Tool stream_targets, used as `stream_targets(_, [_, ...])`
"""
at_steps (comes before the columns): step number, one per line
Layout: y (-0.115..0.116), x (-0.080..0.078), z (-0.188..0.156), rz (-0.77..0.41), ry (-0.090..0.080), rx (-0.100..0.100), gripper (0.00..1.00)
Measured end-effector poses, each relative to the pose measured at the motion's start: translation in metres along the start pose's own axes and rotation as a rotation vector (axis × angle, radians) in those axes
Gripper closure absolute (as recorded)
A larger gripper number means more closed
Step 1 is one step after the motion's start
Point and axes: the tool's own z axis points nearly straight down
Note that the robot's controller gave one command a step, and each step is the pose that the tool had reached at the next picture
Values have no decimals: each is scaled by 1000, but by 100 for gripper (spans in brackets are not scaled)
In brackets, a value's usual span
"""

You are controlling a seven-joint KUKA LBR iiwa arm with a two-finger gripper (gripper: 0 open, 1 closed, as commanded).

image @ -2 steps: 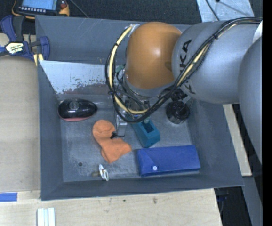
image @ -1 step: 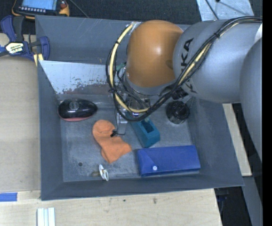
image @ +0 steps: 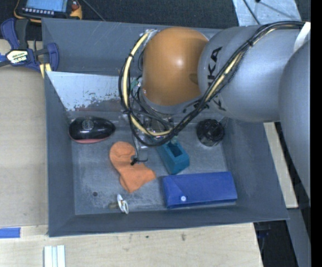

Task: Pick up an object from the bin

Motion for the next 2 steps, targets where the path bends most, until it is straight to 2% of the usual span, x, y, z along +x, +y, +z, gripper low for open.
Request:
stream_targets(1, [12,10,18,-177,1,-2,0])
stream_targets(2, [-2,34,35,36,0,-2,0])
